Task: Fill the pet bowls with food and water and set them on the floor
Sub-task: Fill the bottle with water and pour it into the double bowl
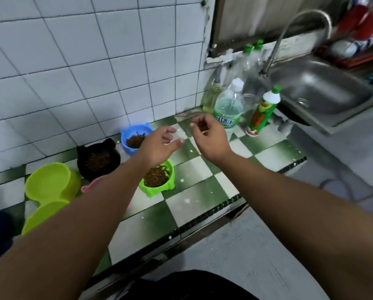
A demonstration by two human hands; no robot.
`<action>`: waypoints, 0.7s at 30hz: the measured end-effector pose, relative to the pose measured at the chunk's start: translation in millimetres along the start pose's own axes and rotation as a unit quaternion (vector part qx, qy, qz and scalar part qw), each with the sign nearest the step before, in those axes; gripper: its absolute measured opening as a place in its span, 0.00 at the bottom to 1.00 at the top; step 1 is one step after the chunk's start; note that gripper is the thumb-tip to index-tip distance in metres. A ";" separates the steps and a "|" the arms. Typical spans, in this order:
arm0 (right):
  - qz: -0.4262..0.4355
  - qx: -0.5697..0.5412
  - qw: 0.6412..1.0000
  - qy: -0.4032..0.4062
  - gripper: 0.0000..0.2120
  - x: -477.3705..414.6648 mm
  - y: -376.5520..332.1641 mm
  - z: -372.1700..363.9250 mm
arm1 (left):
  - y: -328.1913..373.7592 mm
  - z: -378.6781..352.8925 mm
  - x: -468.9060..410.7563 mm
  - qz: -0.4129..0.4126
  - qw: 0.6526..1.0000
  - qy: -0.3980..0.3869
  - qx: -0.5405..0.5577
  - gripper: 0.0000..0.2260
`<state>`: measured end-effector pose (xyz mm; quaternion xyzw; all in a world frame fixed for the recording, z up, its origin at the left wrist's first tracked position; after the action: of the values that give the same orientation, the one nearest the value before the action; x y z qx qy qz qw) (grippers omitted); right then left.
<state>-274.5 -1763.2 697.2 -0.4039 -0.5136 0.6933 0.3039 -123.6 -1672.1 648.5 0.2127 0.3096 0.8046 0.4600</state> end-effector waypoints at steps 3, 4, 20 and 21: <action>0.006 0.010 0.998 0.061 0.03 -7.8 -0.3 42.7 | 27.4 -22.9 -22.3 -0.029 0.999 -0.034 0.009 0.23; 0.009 0.011 0.996 0.088 0.04 -11.0 -1.3 56.6 | 35.2 -29.5 -31.2 -0.035 0.998 -0.043 0.008 0.23; -0.040 -0.026 0.976 0.213 0.18 -94.8 -3.1 98.1 | 111.6 -83.2 -123.0 -0.065 0.989 -0.112 0.074 0.49; -0.038 -0.029 0.973 0.227 0.18 -96.0 -1.0 99.9 | 113.0 -84.0 -122.5 -0.066 0.988 -0.112 0.078 0.48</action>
<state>-314.7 -1889.8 736.5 -0.5395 -0.4661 0.5563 0.4269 -185.4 -1847.9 659.6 0.3161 0.3316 0.7168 0.5256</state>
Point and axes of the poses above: each hand's wrist, its own x-axis away from the middle knuckle, its own z-axis out of the back of the hand, y = z × x, the point moved 5 cm from there along -x, towards the middle knuckle, and after that the axes turned 15 degrees about -x, right-handed, at the moved point
